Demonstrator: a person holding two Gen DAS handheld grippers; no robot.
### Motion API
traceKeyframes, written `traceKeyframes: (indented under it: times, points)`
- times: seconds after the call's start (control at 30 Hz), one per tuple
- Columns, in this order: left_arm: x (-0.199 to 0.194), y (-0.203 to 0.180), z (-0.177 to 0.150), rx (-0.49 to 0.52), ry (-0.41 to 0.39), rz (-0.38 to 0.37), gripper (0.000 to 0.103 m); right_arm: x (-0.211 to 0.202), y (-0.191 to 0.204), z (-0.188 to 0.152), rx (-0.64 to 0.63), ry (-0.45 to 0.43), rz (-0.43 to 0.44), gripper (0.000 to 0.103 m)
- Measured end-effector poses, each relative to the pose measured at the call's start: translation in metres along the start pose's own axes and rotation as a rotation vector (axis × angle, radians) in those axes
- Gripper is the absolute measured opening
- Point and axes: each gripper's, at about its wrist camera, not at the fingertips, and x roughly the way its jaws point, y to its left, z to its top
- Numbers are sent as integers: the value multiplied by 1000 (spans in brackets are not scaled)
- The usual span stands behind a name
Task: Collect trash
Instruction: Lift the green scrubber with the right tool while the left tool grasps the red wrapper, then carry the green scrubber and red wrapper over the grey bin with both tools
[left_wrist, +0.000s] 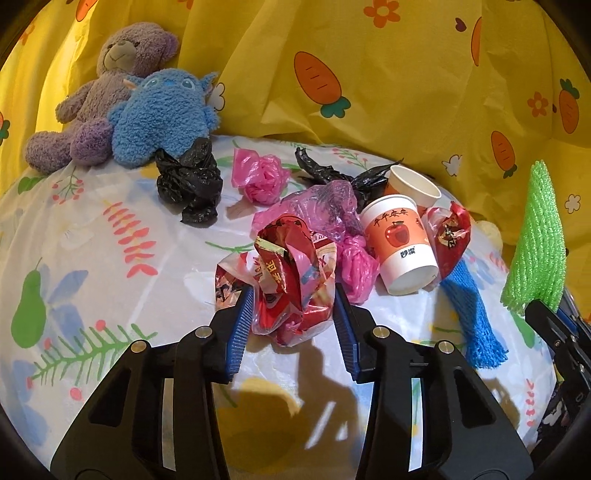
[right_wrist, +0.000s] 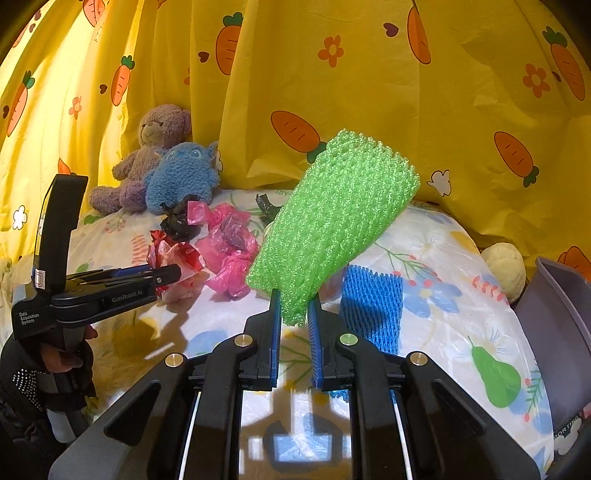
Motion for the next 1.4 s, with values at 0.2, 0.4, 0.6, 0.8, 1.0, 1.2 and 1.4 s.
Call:
traceKeyframes:
  times: [0.2,0.4,0.6,0.8,1.0,1.2,1.4]
  points:
    - [-24,-7,-7,3,-47,-68,39,-11,-2,-4,0,-9,1,15]
    - [-45,-19,-11,33,-79,-121,39,-23,-8,-8,5,-17,-8,15]
    - [-59,-39,-10,76,-108,-161,39,-34,-19,-10,9,-23,-17,15]
    - [-67,-67,-9,127,-123,-214,39,-45,-35,-11,25,-23,-17,15]
    - [-67,-109,-8,199,-122,-279,39,-60,-57,-12,42,-33,-53,15]
    - [-64,-161,-5,268,-113,-370,39,-76,-86,-15,68,-43,-125,15]
    - [-59,-218,-1,354,-112,-460,39,-91,-128,-16,107,-54,-235,15]
